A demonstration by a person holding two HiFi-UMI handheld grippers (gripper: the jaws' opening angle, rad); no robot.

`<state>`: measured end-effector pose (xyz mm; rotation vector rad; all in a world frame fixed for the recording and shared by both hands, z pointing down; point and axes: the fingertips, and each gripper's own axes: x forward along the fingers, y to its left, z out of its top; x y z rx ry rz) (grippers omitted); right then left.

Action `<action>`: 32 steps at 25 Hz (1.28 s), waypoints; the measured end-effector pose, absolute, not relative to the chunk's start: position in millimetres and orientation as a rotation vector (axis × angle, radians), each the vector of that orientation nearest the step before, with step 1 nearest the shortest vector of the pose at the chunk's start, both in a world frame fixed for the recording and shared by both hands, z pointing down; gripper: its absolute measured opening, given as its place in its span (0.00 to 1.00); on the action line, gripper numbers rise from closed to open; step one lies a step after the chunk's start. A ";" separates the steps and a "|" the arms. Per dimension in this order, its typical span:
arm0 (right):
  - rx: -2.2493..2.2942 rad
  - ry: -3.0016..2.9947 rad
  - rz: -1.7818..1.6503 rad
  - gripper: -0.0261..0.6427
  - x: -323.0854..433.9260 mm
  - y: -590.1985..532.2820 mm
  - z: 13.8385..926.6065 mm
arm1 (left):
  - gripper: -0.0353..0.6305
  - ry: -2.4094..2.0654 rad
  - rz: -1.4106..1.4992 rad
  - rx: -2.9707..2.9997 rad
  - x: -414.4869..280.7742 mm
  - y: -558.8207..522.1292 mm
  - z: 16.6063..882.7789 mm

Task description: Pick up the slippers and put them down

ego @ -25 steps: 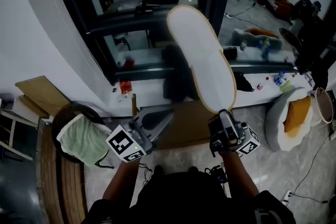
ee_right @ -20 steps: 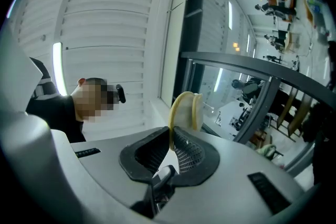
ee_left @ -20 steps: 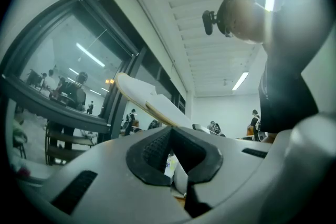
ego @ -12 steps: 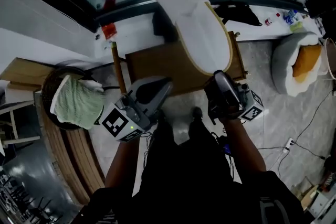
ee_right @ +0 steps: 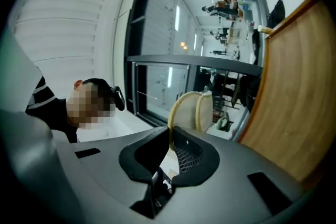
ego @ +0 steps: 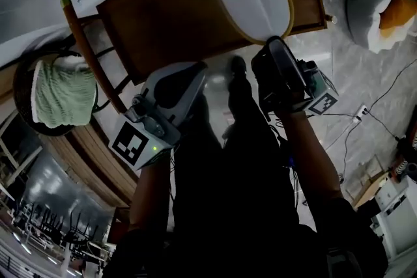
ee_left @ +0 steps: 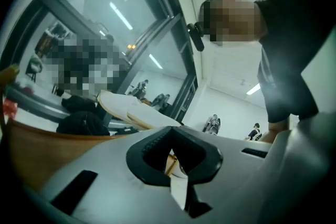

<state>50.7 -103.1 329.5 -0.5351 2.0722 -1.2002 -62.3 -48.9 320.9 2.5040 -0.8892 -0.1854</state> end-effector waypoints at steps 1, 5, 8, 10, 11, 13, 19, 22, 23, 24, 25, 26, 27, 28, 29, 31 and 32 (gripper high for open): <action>-0.553 2.053 -1.228 0.10 54.4 -100.1 343.1 | 0.07 -0.880 -0.190 2.481 -57.6 -45.9 332.8; -0.602 1.983 -1.318 0.10 69.3 -82.9 387.9 | 0.07 -0.838 -0.184 2.417 -35.0 -30.8 370.0; -0.617 1.960 -1.359 0.10 78.4 -71.6 409.6 | 0.07 -0.798 -0.167 2.390 -17.0 -18.6 390.6; -0.620 1.943 -1.382 0.10 73.8 -69.5 426.1 | 0.07 -0.781 -0.163 2.374 -14.9 -15.4 407.1; -0.622 1.936 -1.392 0.10 68.3 -69.3 435.8 | 0.07 -0.776 -0.162 2.366 -17.0 -15.1 416.3; -0.632 1.925 -1.412 0.10 60.4 -67.4 452.8 | 0.07 -0.768 -0.166 2.351 -20.0 -14.0 430.0; -0.693 1.914 -1.466 0.10 64.9 -53.8 483.2 | 0.07 -0.767 -0.157 2.313 -21.2 -2.1 449.8; -0.731 1.908 -1.505 0.10 66.2 -49.1 499.8 | 0.07 -0.763 -0.135 2.299 -21.4 3.3 462.0; -0.745 1.905 -1.517 0.10 66.5 -47.6 505.2 | 0.07 -0.766 -0.129 2.294 -22.1 4.7 465.9; -0.758 1.900 -1.527 0.10 66.7 -46.1 510.6 | 0.07 -0.769 -0.126 2.290 -23.0 6.0 469.6; -0.770 1.893 -1.541 0.10 67.2 -44.4 516.2 | 0.07 -0.771 -0.125 2.285 -23.6 7.1 472.8; -0.782 1.883 -1.558 0.10 68.1 -42.3 521.9 | 0.07 -0.772 -0.125 2.281 -23.5 8.1 475.3; -0.791 1.873 -1.574 0.10 68.9 -40.4 526.2 | 0.07 -0.771 -0.125 2.279 -22.4 9.2 477.1; -0.796 1.869 -1.584 0.10 69.0 -39.5 528.4 | 0.07 -0.767 -0.124 2.278 -20.6 10.6 478.2; -0.801 1.869 -1.590 0.10 68.7 -39.0 529.7 | 0.07 -0.762 -0.121 2.278 -18.5 12.1 479.3; -0.823 1.877 -1.608 0.10 69.1 -36.8 534.5 | 0.07 -0.749 -0.121 2.274 -14.6 15.2 482.2; -0.838 1.882 -1.621 0.10 69.5 -34.9 538.1 | 0.07 -0.744 -0.126 2.268 -12.8 16.5 483.6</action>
